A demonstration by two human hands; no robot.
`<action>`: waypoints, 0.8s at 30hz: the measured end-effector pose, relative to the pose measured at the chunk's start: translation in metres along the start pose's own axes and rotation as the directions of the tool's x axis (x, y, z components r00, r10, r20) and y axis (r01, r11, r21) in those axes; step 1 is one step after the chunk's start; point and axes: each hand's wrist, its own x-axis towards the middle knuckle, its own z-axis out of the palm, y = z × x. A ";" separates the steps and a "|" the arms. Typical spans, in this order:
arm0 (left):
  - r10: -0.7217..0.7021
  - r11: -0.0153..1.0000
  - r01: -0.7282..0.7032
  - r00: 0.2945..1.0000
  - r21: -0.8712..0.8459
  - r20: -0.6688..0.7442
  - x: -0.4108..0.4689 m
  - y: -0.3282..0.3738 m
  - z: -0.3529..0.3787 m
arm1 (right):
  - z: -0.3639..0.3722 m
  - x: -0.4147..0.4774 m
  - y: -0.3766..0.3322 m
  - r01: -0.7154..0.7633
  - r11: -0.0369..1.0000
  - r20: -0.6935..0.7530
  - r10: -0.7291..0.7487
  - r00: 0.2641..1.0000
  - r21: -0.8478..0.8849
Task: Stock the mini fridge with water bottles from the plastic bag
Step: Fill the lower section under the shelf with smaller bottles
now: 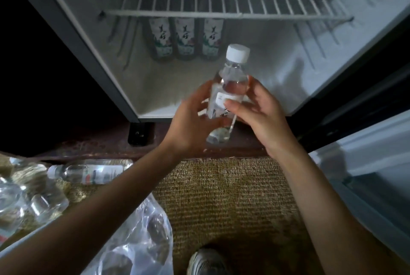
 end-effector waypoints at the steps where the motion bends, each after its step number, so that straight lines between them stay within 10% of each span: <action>1: 0.024 0.999 -0.023 0.999 0.028 -0.048 0.007 -0.001 0.002 | -0.002 0.006 -0.003 0.035 0.998 0.001 -0.035 0.999 -0.046; 16: 0.238 0.969 -0.228 0.964 0.095 -0.114 0.041 -0.003 0.013 | -0.017 0.035 0.007 0.184 0.977 -0.082 -0.193 0.978 -0.109; 24: 0.072 0.994 -0.081 0.991 -0.078 -0.114 0.008 -0.029 0.022 | 0.006 -0.003 0.040 0.078 0.996 -0.368 -0.054 0.928 0.052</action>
